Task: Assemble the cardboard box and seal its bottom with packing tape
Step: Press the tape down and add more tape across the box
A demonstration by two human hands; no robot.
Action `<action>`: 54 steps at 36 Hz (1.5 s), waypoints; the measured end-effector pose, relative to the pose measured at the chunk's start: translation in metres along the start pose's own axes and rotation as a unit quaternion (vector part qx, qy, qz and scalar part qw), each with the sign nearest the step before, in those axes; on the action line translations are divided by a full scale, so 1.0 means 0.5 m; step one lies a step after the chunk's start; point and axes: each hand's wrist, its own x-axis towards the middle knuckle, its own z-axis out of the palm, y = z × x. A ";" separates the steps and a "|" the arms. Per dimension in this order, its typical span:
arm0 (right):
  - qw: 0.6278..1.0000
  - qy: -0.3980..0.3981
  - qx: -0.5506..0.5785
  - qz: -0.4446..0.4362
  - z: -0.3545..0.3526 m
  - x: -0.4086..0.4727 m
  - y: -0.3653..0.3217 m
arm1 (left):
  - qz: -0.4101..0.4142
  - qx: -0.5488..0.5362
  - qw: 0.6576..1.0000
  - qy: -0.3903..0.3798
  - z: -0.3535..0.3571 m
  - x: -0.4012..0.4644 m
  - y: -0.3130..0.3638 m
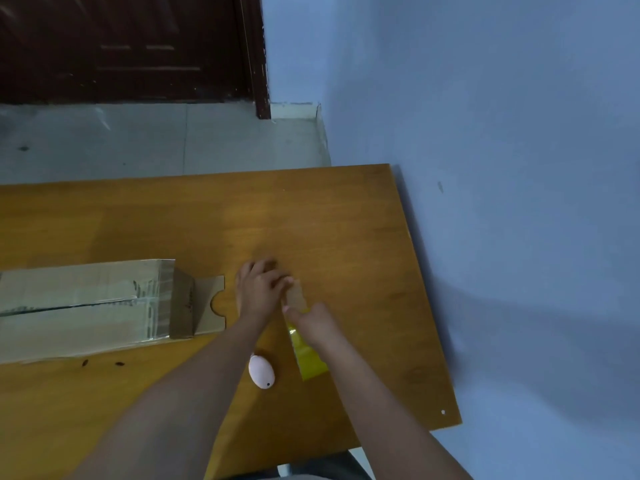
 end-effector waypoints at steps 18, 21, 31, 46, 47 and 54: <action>0.999 0.013 0.049 0.016 0.011 0.017 0.009 | -0.172 -0.172 0.964 0.109 0.003 0.029 0.018; 0.998 0.010 0.059 0.020 0.007 0.013 0.008 | -0.106 -0.177 0.977 0.043 -0.010 0.041 0.015; 0.998 0.023 0.064 0.006 0.006 0.015 -0.010 | 0.042 0.083 0.990 -0.105 0.016 0.006 -0.010; 0.994 0.096 0.054 0.025 0.003 -0.012 0.003 | 0.016 0.042 0.991 -0.123 0.003 0.007 -0.018; 0.992 0.108 0.057 0.022 0.004 -0.014 0.005 | 0.009 0.038 0.992 -0.122 0.000 0.009 -0.012; 0.982 0.182 0.042 0.015 0.031 -0.080 0.016 | -0.061 0.027 0.990 -0.124 -0.050 0.036 0.001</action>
